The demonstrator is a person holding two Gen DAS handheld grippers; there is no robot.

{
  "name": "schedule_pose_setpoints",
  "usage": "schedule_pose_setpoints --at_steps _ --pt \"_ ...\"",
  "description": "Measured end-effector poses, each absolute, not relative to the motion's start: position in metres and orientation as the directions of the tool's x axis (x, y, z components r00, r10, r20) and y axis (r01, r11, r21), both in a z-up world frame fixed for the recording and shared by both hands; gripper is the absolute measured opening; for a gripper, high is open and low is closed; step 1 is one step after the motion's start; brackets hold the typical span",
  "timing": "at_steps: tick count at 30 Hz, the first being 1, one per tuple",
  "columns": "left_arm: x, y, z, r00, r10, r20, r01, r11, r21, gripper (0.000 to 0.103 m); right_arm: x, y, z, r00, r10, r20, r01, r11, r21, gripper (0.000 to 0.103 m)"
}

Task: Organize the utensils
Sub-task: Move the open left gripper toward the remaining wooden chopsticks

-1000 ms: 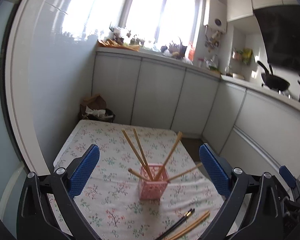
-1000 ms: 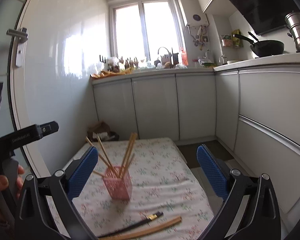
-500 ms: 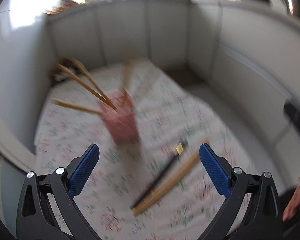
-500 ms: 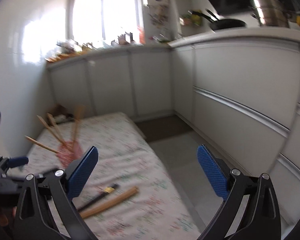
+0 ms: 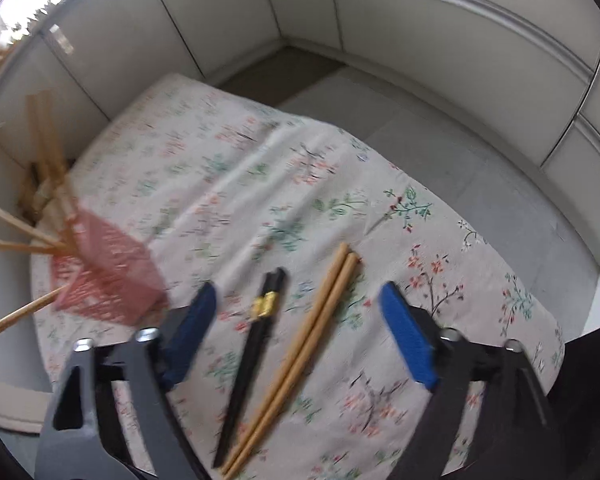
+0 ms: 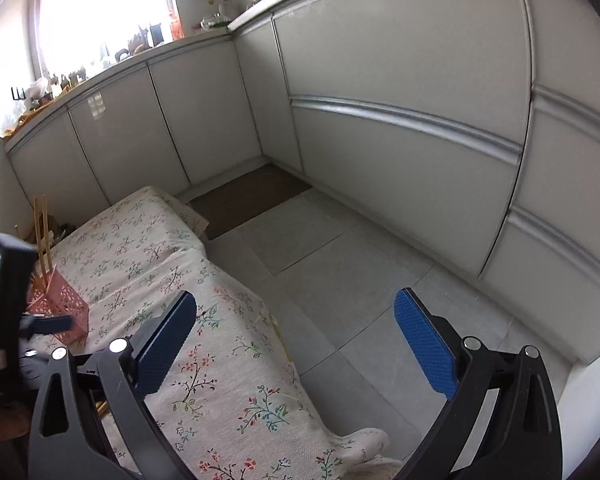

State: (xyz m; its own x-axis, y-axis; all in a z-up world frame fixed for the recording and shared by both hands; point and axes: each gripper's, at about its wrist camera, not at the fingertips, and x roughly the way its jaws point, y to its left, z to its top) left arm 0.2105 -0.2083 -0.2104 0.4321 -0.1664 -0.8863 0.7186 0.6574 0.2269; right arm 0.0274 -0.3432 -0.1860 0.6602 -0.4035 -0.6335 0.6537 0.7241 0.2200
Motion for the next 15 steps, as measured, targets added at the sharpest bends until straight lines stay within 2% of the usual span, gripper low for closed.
schedule_pose_setpoints --at_steps 1,4,8,15 --pt "0.214 -0.215 -0.215 0.424 -0.152 -0.893 0.723 0.651 0.232 0.064 0.027 -0.344 -0.187 0.66 -0.395 -0.639 0.652 0.724 0.226 0.096" --pt "0.224 -0.226 -0.23 0.433 -0.085 -0.897 0.725 0.624 0.29 0.059 0.027 -0.347 -0.187 0.67 -0.379 -0.638 0.645 0.722 0.249 0.096" --pt "0.239 -0.226 -0.242 0.368 -0.054 -0.928 0.745 0.615 0.259 0.041 0.029 -0.352 -0.19 0.675 -0.351 -0.65 0.638 0.72 0.274 0.096" --pt "0.241 -0.222 -0.244 0.32 -0.066 -0.945 0.783 0.581 0.225 0.04 0.03 -0.356 -0.192 0.675 -0.328 -0.661 0.641 0.704 0.305 0.096"
